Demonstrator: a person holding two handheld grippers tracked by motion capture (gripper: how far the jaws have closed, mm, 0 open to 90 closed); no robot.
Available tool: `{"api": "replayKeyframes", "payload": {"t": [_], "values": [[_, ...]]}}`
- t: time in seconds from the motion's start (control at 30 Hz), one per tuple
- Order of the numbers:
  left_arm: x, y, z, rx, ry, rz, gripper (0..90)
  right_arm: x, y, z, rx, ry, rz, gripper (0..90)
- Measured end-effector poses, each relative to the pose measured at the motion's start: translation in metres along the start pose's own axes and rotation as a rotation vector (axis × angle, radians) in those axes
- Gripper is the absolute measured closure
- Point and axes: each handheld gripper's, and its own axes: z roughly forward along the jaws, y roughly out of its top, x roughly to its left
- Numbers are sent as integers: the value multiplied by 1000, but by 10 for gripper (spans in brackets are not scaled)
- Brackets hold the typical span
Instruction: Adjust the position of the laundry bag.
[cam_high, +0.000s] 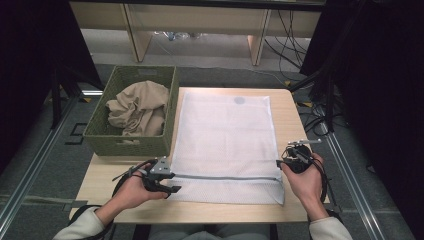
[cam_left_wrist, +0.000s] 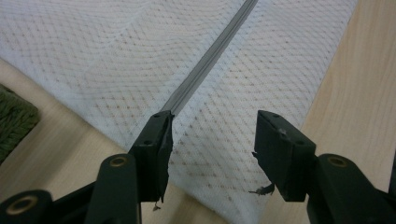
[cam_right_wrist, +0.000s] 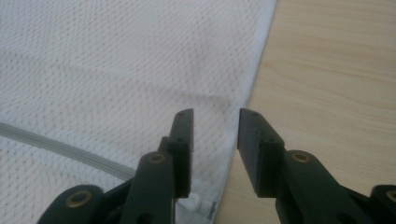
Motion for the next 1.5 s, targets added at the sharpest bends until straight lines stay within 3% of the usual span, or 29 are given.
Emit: {"api": "replayKeyframes", "payload": {"t": [0.07,0.1,0.2,0.27,0.47,0.57,0.7,0.77,1.27,1.43,1.5], "values": [[0,0,-1,1,5,0,468,-1,0,0,-9,-8,-10,675],[2,1,-2,1,7,19,468,-1,-1,-1,-3,-11,0,671],[1,0,-1,-2,13,-9,466,-3,-1,0,-10,-14,4,665],[2,0,-1,-5,12,-5,465,-4,-1,0,-12,-21,-8,665],[2,0,-1,6,12,5,464,-1,-3,-1,2,-21,18,649],[2,0,-1,1,10,-12,464,-1,-3,-1,6,-34,7,662],[3,-1,-2,4,22,-6,464,-2,-2,-1,5,-38,-16,666],[3,-1,-2,3,23,-7,464,-1,-2,-1,21,-37,8,667],[3,-1,-1,4,28,-23,463,-1,-2,-1,12,-47,-10,660],[3,-1,-2,24,22,-7,480,-2,-3,-1,32,-51,-7,707],[1,-1,0,25,10,-9,495,-2,-4,0,77,-38,33,753]]}}
